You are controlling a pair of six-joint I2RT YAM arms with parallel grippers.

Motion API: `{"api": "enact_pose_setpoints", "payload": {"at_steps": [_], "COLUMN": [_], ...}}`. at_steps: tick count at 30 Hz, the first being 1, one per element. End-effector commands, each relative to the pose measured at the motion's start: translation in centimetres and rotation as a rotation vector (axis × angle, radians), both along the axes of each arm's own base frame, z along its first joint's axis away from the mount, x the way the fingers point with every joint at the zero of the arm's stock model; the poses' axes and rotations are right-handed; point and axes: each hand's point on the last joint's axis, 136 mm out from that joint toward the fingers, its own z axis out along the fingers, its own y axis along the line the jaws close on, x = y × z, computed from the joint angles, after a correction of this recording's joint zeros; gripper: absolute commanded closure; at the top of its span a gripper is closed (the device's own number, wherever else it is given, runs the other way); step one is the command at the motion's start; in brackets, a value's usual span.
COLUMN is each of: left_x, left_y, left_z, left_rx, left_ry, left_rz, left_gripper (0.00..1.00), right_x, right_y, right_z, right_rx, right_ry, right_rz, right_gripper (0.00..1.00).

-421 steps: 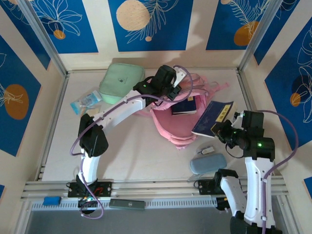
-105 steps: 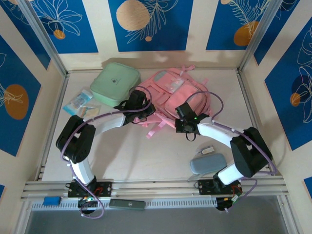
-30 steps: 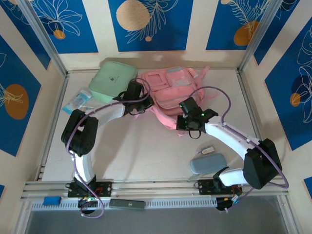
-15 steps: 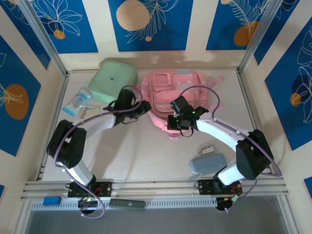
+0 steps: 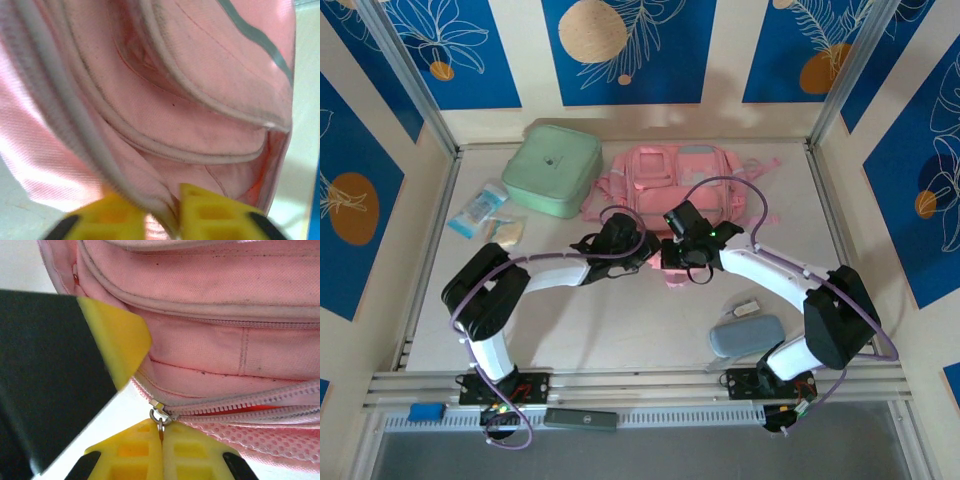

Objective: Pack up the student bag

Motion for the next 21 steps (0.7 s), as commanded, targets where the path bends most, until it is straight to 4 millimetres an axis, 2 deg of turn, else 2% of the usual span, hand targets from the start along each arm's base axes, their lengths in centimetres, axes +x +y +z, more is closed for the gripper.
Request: {"api": "enact_pose_setpoints", "payload": {"at_steps": [1,4,9,12,14,18,20,21], "left_x": [1.5,2.1,3.5,4.4,5.3,7.5,8.4,8.6], "left_y": [2.5,5.4,11.4,13.5,13.2,13.2,13.3,13.5], "left_z": [0.7,0.8,1.5,2.0,2.8,3.6,4.8,5.0], "left_rx": [0.105,0.158,0.261,0.253,0.234,0.223,0.213,0.232], "left_ry": [-0.071,-0.085,-0.087,-0.102,-0.13,-0.184,-0.232,-0.239], "left_rz": [0.077,0.096,0.067,0.046,-0.012,-0.037,-0.038,-0.047], "left_gripper": [0.99,1.0,1.0,1.0,1.0,1.0,1.0,0.93], "right_x": [-0.4,-0.8,-2.0,-2.0,-1.6,-1.5,-1.4,-1.2], "right_y": [-0.5,-2.2,-7.2,-9.1,-8.2,-1.8,0.1,0.9], "right_z": [0.8,0.6,-0.1,-0.4,0.0,1.4,2.0,2.2], "right_rx": [-0.026,-0.114,-0.244,-0.234,-0.207,-0.053,-0.035,-0.012], "right_ry": [-0.008,-0.001,0.02,0.044,0.033,0.016,0.002,0.005], "right_rz": [-0.012,-0.038,-0.122,-0.167,-0.136,0.03,0.061,0.067], "right_gripper": [1.0,1.0,1.0,1.0,1.0,1.0,1.0,1.0]}}
